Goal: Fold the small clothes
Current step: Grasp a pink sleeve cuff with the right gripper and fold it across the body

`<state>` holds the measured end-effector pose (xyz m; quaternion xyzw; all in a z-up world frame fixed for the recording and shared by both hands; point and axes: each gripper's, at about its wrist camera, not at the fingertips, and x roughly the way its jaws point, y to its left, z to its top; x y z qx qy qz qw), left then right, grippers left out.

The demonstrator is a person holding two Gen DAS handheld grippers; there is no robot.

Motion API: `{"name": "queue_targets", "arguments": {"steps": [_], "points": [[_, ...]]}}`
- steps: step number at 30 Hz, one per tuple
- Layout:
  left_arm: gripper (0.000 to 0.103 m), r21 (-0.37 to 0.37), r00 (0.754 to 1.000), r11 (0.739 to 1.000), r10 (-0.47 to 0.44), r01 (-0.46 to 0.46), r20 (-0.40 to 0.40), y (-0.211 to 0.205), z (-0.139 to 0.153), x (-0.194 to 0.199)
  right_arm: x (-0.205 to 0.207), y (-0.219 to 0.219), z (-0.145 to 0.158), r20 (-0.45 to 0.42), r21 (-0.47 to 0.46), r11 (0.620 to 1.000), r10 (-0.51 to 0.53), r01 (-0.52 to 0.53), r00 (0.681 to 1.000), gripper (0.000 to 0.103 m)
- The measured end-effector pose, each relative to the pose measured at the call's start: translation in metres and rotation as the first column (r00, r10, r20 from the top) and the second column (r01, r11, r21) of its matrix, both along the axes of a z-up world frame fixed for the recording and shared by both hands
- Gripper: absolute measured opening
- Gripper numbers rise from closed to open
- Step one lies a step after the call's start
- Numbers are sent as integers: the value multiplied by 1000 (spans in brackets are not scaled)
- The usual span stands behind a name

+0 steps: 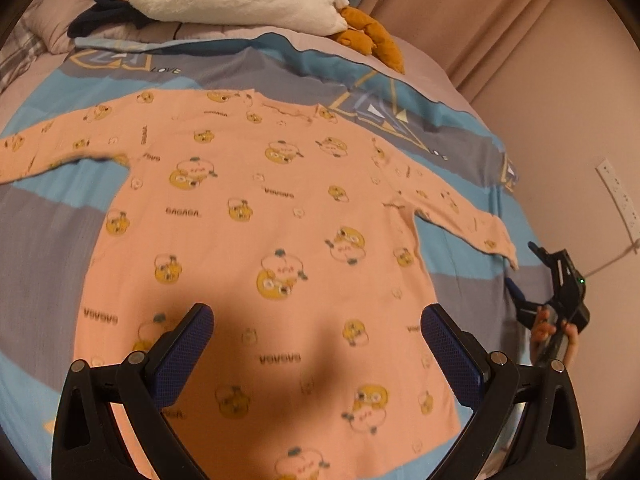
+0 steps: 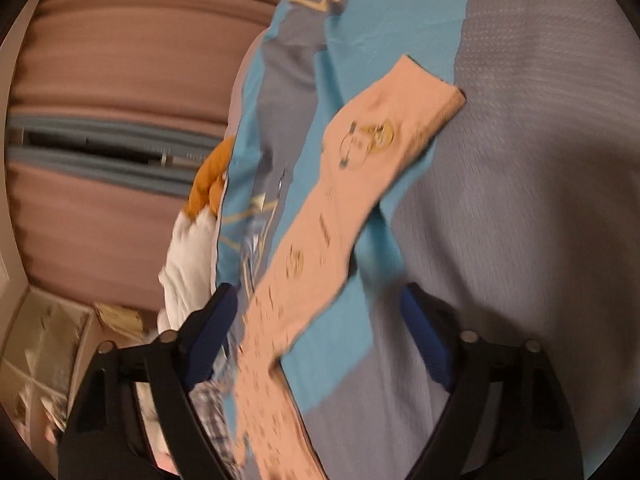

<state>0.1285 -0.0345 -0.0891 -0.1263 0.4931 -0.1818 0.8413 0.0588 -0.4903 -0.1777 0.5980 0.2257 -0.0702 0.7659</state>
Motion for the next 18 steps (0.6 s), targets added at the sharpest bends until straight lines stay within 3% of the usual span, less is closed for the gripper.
{"name": "queue_targets", "arguments": {"steps": [3,9,12,14,18], "points": [[102,8,1000,1000,7,-7,1,-3,-3,12,14,-15,-6,10,17,999,-48,48,999,73],[102,2,999,999,48,-48,-14,-2,-12,35,33,-46,-10,5,14,988,-151,151,989,49],[102,-5,996,997,80,-80,-33,4,-18,48,41,-55,-12,-22,-14,986,-168,168,986,24],[102,-6,994,995,102,-103,-47,10,-21,55,45,-58,-9,-47,-67,984,-169,166,984,7],[102,4,986,988,151,-152,-69,28,-26,61,59,-45,26,-45,-237,966,-117,104,992,6]]}}
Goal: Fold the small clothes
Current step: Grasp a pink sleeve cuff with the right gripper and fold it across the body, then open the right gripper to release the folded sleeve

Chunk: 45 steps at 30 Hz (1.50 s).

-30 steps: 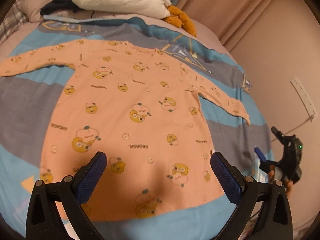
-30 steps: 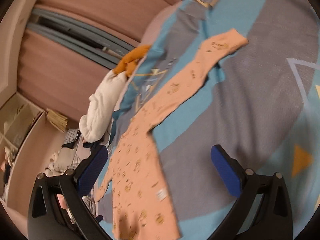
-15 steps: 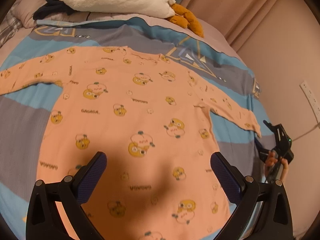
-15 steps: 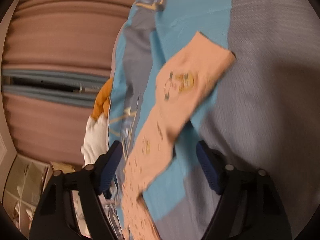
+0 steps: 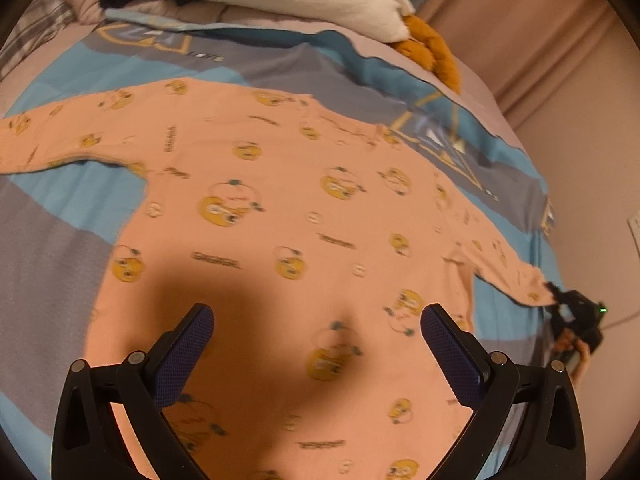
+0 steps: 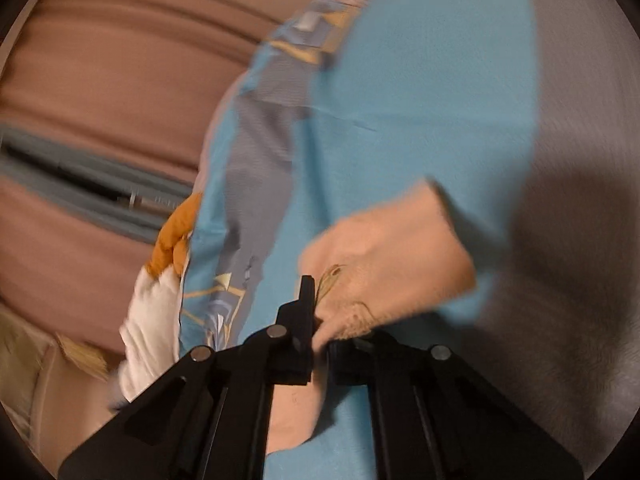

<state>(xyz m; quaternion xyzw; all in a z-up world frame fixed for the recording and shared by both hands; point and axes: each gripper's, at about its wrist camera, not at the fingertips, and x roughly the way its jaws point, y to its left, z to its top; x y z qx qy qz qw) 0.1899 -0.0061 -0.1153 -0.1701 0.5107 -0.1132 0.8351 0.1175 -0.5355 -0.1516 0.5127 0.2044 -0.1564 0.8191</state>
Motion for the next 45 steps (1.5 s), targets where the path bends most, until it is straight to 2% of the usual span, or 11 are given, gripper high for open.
{"name": "queue_targets", "arguments": {"steps": [6,15,20,29,31,35,38,40,41,43,45], "points": [[102,-45,997,996,74,-74,-6,38,1,-2,47,70,84,-116,-356,909,188,-218,975,5],[102,-82,982,979,187,-185,16,114,8,-15,137,287,156,-311,-694,510,423,-508,851,5],[102,-63,967,965,254,-253,17,158,7,-24,179,417,115,-480,-747,231,462,-623,746,5],[102,-52,945,944,327,-326,4,207,-1,-35,191,549,-5,-746,-648,-181,349,-740,568,8],[102,-59,941,939,339,-338,8,212,-2,-35,182,560,-14,-767,-627,-221,345,-747,541,19],[102,-88,930,926,368,-366,6,222,-3,-34,157,575,-10,-755,-632,-262,419,-729,504,75],[102,-124,923,916,385,-380,14,232,-2,-36,137,569,10,-706,-639,-226,552,-735,444,73],[102,-153,915,907,402,-393,25,242,0,-37,131,550,28,-622,-608,-129,691,-784,369,73],[102,-170,911,900,412,-402,27,248,0,-37,132,532,40,-546,-572,-40,764,-819,344,71],[102,-215,897,880,441,-424,36,262,1,-36,138,506,50,-437,-523,87,827,-848,354,60],[102,-260,881,855,472,-449,33,279,0,-32,153,479,52,-378,-459,227,825,-859,420,45]]}}
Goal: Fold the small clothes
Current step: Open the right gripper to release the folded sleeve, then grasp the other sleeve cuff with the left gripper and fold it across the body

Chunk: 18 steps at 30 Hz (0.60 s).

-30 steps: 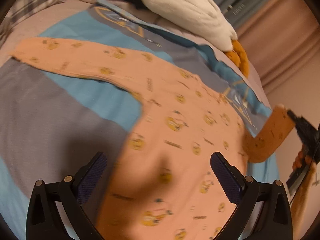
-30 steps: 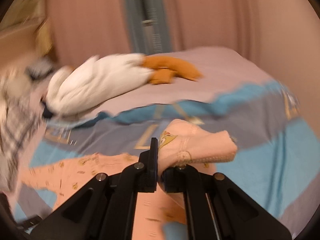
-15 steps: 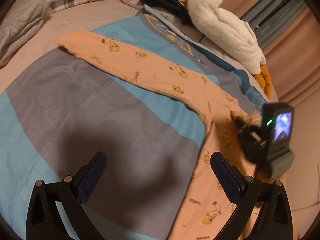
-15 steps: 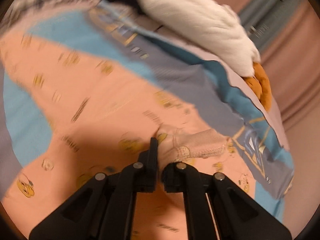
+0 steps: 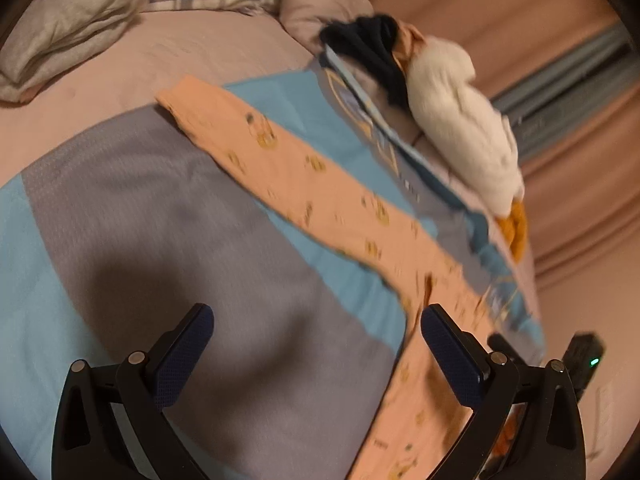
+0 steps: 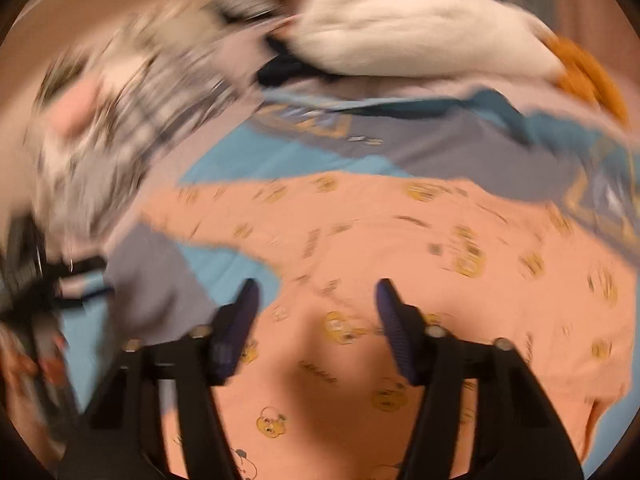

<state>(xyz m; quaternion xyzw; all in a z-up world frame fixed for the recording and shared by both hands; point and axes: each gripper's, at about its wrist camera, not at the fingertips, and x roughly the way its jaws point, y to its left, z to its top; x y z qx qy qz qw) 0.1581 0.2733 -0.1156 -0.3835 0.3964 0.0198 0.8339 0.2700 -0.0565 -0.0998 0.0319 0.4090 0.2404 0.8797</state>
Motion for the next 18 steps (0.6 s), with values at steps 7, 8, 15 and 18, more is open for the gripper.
{"name": "queue_targets", "arguments": {"steps": [7,8,15,18], "points": [[102,-188,992,977,114,-103,48,53,-13,15,34,33,-32,-44,9,996,-88,88,995,20],[102,-207,991,972,128,-116,48,61,-16,17,37,42,-36,-43,17,996,-87,88,995,20],[102,-264,981,948,193,-178,34,102,-40,48,58,67,-71,-109,-21,998,-53,51,993,23],[101,-255,979,949,199,-183,38,111,-47,67,50,62,-55,-99,29,999,-22,25,995,23]]}}
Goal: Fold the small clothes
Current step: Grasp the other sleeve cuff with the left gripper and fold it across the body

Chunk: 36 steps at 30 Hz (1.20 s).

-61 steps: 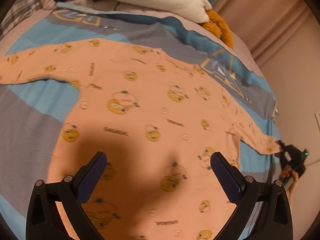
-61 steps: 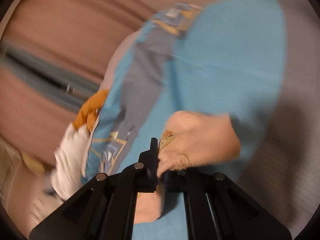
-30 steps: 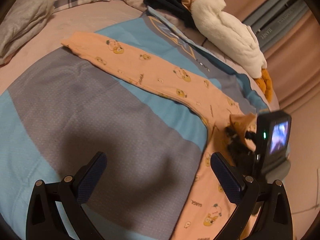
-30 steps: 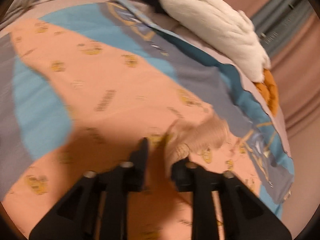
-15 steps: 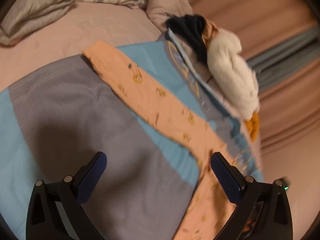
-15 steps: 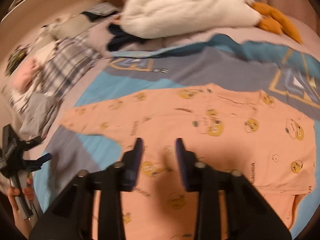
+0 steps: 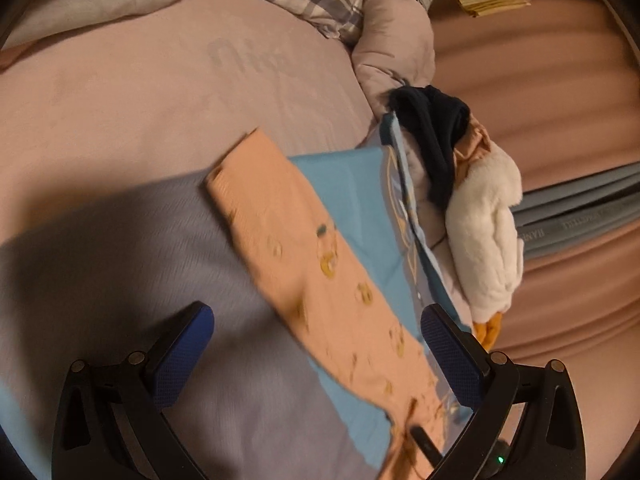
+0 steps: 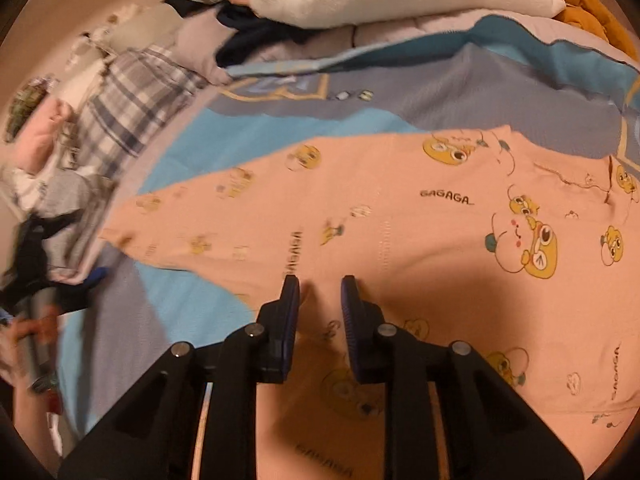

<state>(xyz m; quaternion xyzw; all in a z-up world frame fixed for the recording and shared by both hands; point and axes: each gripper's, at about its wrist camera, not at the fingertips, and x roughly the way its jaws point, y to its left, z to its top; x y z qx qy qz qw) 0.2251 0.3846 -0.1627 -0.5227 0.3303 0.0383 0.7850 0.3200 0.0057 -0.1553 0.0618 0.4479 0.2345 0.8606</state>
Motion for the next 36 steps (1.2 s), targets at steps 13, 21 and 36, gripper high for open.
{"name": "queue_targets", "arguments": {"steps": [13,21,36], "points": [[71,58,997,996,63,-66,51,21,-10,37,-59,-35,22,69,124,991,31,-40,997,23],[7,104,997,992,75,-73,-11,23,-9,31,-81,-55,20,61,100,995,0,-7,998,23],[7,397,979,908,-186,137,87,-98,108,43,-110,-113,30,66,175,979,-116,103,991,27]]}}
